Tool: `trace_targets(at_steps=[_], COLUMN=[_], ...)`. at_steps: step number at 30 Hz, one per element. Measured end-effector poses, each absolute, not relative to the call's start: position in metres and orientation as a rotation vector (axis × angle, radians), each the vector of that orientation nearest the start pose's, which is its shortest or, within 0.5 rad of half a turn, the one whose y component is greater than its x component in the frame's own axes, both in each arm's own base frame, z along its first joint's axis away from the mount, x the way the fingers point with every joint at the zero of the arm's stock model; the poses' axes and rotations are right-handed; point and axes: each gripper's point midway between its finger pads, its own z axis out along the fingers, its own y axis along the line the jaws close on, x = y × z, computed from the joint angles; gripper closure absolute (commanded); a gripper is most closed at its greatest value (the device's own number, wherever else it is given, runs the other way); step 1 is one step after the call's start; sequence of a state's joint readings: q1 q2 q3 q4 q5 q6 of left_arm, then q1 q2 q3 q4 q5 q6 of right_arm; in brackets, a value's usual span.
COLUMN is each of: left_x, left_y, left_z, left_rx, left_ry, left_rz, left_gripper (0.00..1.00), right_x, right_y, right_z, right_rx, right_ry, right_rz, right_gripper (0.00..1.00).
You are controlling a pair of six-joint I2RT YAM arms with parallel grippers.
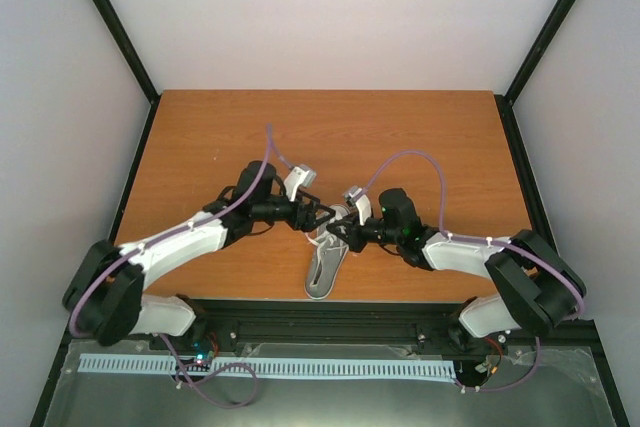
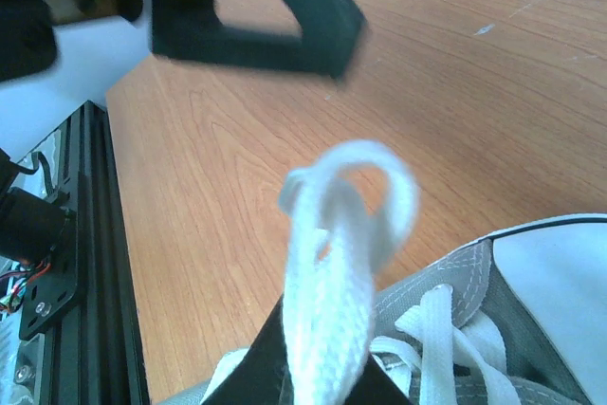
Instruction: Tie the shoes
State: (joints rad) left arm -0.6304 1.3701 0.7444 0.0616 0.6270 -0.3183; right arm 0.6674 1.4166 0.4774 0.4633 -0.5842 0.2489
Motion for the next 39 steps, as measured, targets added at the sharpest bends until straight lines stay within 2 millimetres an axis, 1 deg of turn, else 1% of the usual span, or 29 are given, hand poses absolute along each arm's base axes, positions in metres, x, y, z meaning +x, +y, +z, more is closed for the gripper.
trace_targets(at_steps=[2, 4, 6, 9, 11, 14, 15, 19, 20, 24, 26, 33, 39], left_x=[0.254, 0.260, 0.261, 0.248, 0.238, 0.227, 0.224, 0.215, 0.214, 0.214, 0.215, 0.217, 0.218], left_y=[-0.294, -0.277, -0.259, -0.246, -0.248, -0.259, -0.265, -0.283, -0.286, -0.289, -0.289, -0.292, -0.293], left_z=[0.174, 0.186, 0.195, 0.196, 0.189, 0.171, 0.163, 0.131, 0.120, 0.104, 0.102, 0.105, 0.101], left_rx=[0.690, 0.617, 0.557, 0.545, 0.565, 0.610, 0.632, 0.687, 0.697, 0.704, 0.704, 0.703, 0.709], left_ry=[2.106, 2.063, 2.020, 1.977, 1.983, 2.030, 2.051, 2.139, 2.170, 2.215, 2.220, 2.196, 2.204], left_rz=[-1.106, -0.996, -0.913, -0.889, -0.909, -0.939, -0.950, -0.969, -0.965, -0.955, -0.954, -0.959, -0.954], left_gripper=[0.19, 0.21, 0.27, 0.39, 0.47, 0.56, 0.57, 0.59, 0.60, 0.58, 0.57, 0.56, 0.53], right_x=[0.229, 0.229, 0.229, 0.228, 0.228, 0.227, 0.226, 0.225, 0.225, 0.224, 0.224, 0.224, 0.226], right_y=[0.300, 0.298, 0.297, 0.295, 0.294, 0.293, 0.293, 0.292, 0.292, 0.292, 0.291, 0.291, 0.292], right_z=[0.113, 0.112, 0.113, 0.114, 0.116, 0.118, 0.120, 0.120, 0.120, 0.120, 0.119, 0.118, 0.121], right_rx=[-0.812, -0.796, -0.774, -0.740, -0.717, -0.696, -0.691, -0.679, -0.676, -0.673, -0.673, -0.671, -0.656], right_ry=[2.012, 2.029, 2.044, 2.070, 2.083, 2.095, 2.097, 2.110, 2.113, 2.117, 2.120, 2.130, 2.134], right_rz=[1.144, 1.142, 1.141, 1.154, 1.165, 1.177, 1.181, 1.185, 1.187, 1.188, 1.188, 1.187, 1.192], right_gripper=[0.97, 0.97, 0.97, 0.97, 0.97, 0.97, 0.97, 0.97, 0.97, 0.97, 0.97, 0.97, 0.97])
